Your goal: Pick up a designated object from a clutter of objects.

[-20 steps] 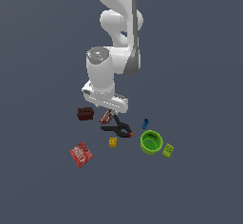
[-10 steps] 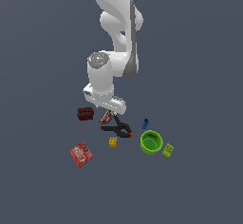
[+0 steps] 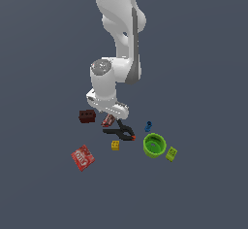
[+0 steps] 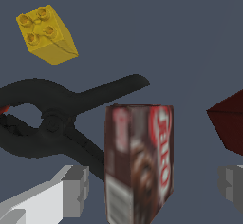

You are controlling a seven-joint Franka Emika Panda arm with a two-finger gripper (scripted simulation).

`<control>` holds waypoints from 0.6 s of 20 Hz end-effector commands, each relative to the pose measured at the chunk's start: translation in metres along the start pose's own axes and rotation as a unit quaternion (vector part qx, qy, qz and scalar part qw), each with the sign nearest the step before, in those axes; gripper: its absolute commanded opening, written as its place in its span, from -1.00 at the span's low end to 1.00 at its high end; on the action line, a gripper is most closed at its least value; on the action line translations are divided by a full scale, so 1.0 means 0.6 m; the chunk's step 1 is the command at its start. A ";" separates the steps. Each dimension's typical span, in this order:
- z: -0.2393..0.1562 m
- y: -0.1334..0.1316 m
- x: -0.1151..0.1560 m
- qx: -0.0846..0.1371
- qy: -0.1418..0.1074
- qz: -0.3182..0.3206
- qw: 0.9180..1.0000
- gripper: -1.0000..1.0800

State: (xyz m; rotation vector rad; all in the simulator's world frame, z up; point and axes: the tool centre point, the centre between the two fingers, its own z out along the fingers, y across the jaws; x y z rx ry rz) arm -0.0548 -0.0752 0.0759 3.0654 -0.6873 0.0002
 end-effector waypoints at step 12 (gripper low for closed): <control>0.049 0.000 -0.001 0.000 0.000 0.001 1.000 -1.00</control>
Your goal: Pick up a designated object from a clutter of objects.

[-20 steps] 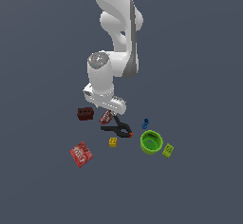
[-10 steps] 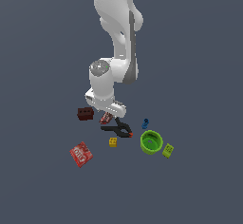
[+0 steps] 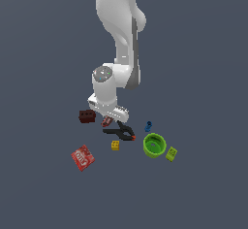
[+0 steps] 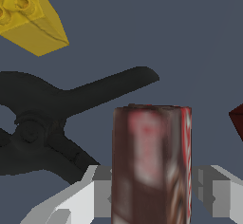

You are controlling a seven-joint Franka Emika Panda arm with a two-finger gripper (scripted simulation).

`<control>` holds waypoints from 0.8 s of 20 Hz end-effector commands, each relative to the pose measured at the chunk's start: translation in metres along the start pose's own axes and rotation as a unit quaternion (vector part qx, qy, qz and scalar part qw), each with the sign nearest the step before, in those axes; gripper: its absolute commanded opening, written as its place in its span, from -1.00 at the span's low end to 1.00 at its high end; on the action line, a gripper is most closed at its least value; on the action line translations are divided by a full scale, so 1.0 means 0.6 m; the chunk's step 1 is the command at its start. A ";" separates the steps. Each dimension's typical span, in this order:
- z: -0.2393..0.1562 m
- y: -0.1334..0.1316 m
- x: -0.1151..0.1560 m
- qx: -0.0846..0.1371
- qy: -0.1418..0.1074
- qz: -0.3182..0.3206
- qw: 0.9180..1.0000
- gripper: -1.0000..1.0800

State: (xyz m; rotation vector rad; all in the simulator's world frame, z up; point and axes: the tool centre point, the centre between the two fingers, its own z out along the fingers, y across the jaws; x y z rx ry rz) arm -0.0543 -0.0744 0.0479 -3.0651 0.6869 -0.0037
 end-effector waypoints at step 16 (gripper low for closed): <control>-0.026 -0.023 0.001 0.000 0.000 0.000 1.000 -1.00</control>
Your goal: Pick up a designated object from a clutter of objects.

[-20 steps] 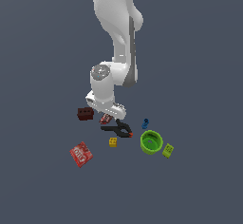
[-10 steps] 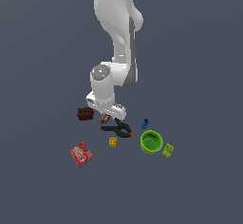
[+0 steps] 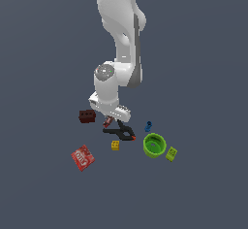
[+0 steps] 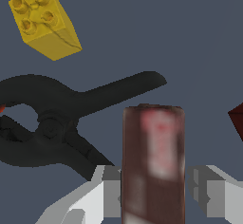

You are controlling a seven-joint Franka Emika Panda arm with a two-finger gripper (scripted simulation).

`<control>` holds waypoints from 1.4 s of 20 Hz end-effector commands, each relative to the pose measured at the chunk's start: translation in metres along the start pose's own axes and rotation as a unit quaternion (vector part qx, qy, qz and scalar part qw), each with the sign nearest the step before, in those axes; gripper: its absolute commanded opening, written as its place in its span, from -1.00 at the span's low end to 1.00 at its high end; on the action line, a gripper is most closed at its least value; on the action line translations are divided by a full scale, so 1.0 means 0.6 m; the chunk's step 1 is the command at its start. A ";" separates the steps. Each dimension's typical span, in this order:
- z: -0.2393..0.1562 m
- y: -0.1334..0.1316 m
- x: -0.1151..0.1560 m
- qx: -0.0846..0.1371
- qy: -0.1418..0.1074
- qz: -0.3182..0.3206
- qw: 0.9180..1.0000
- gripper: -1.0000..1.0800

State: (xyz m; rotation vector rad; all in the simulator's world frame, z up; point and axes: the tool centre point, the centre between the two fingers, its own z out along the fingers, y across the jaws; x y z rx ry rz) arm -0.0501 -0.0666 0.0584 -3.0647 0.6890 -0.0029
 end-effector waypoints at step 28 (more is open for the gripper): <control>-0.361 -0.321 0.026 -0.001 0.000 0.000 1.000 -1.00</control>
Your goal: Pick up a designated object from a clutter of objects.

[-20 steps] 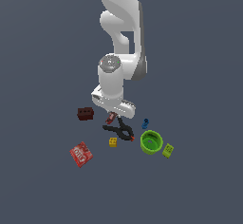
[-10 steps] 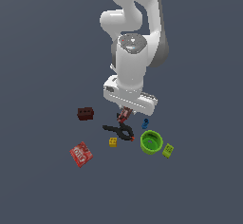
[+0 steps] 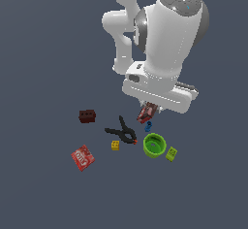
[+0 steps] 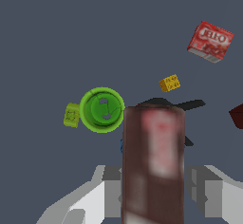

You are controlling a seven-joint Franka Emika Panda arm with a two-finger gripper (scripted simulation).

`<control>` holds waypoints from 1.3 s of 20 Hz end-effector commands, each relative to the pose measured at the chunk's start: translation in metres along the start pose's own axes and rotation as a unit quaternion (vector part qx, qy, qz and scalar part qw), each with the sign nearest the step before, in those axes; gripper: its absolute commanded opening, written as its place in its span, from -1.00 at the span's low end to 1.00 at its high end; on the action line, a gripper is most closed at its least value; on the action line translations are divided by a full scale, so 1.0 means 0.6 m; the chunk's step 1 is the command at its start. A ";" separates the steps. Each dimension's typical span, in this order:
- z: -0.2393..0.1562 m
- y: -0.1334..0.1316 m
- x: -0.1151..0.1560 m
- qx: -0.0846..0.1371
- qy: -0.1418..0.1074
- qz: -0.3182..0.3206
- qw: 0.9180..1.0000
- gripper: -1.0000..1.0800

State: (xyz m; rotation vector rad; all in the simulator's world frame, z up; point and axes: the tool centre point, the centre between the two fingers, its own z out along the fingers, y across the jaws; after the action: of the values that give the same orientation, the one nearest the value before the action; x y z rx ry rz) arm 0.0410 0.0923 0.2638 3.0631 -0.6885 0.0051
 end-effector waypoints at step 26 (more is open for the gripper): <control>-0.235 -0.215 0.028 0.001 -0.002 0.001 1.000 -1.00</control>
State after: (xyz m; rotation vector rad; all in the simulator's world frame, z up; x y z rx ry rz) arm 0.1079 0.1981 0.3993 3.0646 -0.6903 0.0012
